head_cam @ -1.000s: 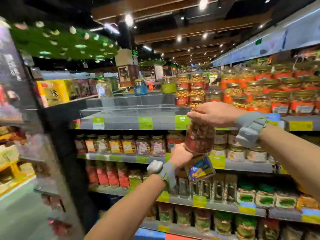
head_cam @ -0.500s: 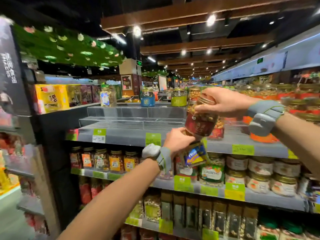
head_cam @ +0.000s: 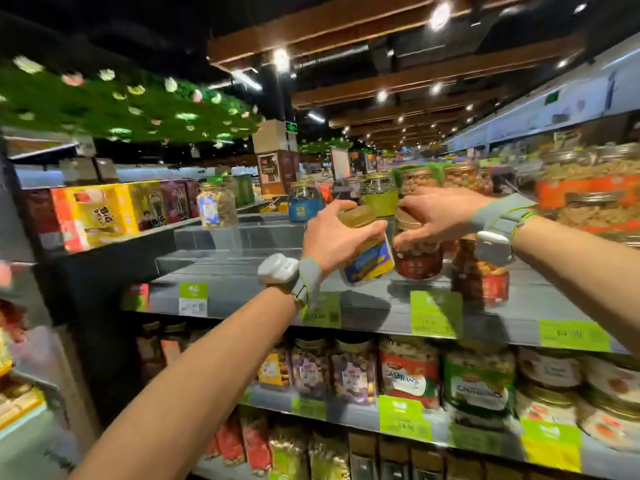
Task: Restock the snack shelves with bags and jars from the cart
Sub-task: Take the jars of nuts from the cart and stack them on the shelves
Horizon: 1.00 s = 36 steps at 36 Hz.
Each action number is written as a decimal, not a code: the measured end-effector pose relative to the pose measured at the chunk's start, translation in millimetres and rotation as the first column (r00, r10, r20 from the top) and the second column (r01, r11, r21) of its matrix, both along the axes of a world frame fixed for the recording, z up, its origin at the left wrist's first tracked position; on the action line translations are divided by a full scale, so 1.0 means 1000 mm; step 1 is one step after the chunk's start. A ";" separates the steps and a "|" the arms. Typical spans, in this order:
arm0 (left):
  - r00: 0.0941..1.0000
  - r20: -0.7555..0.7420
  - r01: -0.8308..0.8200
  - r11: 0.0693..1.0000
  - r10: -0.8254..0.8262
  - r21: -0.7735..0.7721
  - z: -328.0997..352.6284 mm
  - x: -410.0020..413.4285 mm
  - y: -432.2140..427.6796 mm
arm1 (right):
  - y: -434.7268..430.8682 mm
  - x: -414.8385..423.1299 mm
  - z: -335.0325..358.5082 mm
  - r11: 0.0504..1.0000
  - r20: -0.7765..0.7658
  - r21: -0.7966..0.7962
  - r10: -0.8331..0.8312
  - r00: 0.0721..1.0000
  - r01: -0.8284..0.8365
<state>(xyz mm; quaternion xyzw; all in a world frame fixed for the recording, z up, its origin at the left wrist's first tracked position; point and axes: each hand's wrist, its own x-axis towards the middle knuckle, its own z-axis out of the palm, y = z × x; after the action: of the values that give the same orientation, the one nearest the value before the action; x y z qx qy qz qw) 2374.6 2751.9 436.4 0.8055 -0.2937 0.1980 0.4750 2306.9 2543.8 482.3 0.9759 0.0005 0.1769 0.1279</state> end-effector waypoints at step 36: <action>0.939 0.111 0.319 0.944 -0.327 0.083 0.031 0.061 -0.041 | -0.030 0.014 0.005 0.971 -0.105 0.144 -0.175 0.979 0.189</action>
<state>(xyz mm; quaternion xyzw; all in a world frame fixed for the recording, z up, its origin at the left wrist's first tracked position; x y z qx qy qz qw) 2435.2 2710.5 467.2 0.7473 -0.4568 0.1572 0.4563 2320.7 2514.0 487.0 0.9858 -0.0968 0.1188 0.0681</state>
